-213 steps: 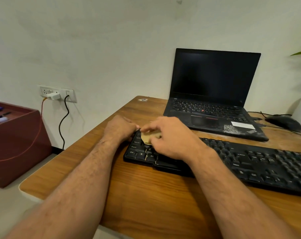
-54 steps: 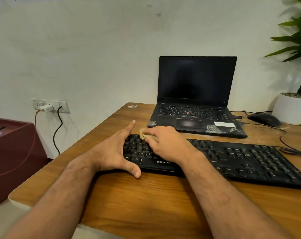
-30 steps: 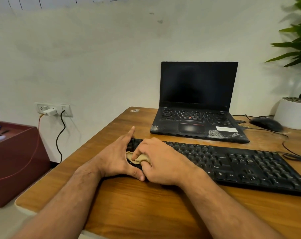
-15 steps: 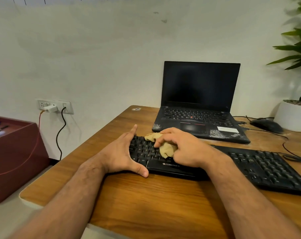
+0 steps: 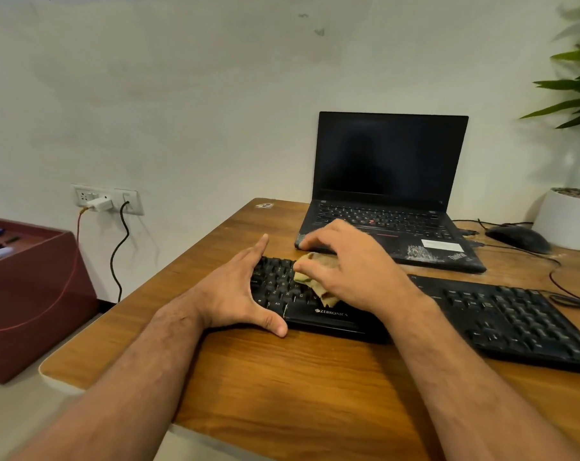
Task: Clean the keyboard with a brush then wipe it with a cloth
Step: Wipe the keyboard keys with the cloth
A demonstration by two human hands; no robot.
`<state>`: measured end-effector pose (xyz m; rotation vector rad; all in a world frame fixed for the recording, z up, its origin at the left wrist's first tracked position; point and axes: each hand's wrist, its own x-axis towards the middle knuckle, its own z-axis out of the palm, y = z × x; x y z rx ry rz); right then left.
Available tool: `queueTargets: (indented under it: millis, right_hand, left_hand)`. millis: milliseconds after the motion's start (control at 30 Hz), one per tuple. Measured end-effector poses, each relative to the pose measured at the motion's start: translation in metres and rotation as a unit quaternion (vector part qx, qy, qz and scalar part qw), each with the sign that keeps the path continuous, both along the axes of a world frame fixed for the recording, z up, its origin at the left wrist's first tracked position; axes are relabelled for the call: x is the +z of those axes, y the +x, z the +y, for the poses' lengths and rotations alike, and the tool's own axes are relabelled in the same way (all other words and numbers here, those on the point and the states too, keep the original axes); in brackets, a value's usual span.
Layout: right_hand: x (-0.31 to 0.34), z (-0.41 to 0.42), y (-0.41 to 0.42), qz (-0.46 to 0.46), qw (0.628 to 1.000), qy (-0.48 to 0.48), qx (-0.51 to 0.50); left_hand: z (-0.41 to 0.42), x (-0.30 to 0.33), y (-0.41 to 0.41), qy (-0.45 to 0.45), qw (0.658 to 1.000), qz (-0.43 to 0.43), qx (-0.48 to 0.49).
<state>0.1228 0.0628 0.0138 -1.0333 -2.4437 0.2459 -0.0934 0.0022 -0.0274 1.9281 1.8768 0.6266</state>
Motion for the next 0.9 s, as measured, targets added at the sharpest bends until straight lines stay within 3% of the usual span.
queueTargets:
  millis: [133,333,433,567,800,900]
  right_hand:
    - [-0.004,-0.005,-0.005,-0.085,0.996,-0.038,-0.003]
    - [-0.003,-0.023,-0.004,-0.038,0.996,-0.039,0.065]
    - [-0.006,-0.017,-0.01,0.014,1.0,-0.006,0.027]
    - [-0.01,-0.014,-0.02,-0.006,1.0,-0.029,-0.008]
    - [-0.01,-0.028,-0.009,0.058,0.987,-0.083,0.128]
    - [-0.012,-0.028,-0.014,0.022,0.982,-0.098,0.16]
  left_hand:
    - [0.001,0.0,0.001,-0.009,1.0,0.0,-0.004]
    - [0.0,0.0,0.001,-0.007,1.0,-0.002,0.002]
    - [0.0,0.0,0.0,0.0,1.0,-0.013,-0.003]
    - [-0.001,0.0,0.0,0.002,1.0,-0.018,0.0]
    - [-0.001,0.0,-0.001,-0.002,1.0,-0.013,0.004]
    - [0.0,0.0,0.0,-0.002,1.0,-0.004,0.004]
